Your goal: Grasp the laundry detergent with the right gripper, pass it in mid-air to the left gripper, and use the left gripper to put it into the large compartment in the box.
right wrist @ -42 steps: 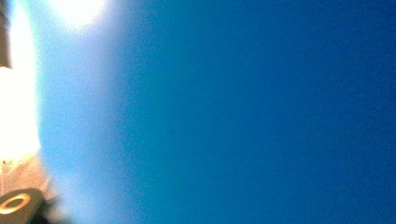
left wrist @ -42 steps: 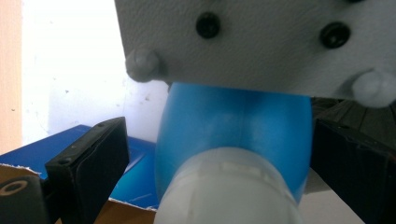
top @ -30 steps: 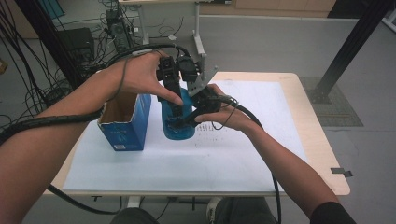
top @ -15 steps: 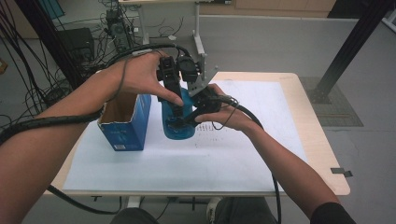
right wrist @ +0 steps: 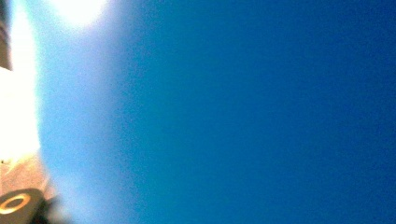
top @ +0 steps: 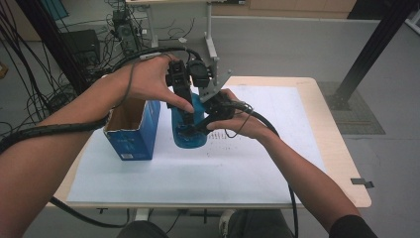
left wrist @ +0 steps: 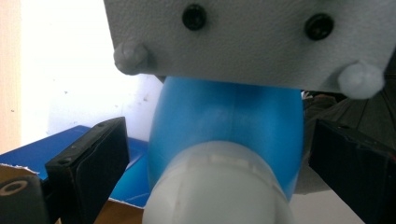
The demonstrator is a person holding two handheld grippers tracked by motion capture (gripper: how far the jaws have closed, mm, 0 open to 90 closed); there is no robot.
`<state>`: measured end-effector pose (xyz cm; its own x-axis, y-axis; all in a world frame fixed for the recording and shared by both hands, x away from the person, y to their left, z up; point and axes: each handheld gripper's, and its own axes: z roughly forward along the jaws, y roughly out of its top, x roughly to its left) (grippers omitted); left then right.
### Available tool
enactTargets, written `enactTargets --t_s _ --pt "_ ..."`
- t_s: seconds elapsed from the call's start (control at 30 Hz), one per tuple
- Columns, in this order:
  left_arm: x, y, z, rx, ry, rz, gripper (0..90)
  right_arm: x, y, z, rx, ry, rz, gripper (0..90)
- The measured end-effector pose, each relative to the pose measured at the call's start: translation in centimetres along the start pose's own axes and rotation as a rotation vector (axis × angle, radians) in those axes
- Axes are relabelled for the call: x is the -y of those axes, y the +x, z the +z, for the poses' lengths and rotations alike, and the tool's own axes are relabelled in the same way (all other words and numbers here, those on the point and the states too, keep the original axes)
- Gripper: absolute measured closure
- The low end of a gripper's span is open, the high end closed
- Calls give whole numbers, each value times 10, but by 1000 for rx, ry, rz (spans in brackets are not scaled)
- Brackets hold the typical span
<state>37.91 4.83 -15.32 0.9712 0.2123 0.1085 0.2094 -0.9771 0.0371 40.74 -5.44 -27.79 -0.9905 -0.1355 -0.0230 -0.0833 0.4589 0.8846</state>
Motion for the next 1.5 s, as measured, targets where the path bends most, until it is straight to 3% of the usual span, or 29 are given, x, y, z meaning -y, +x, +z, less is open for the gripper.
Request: enactTargets --t_s 0.57,0.67,0.7,1.5 --pt "1 0 -3 -9 1 3 59 -1 3 1 -16 8 27 435" --pt "1 0 -2 -8 1 1 59 -1 3 1 -13 7 20 435" --pt "1 0 -2 -8 0 -2 59 -1 1 1 0 9 -5 435" --pt "1 0 1 -10 11 5 65 -2 1 0 1 14 -14 435"
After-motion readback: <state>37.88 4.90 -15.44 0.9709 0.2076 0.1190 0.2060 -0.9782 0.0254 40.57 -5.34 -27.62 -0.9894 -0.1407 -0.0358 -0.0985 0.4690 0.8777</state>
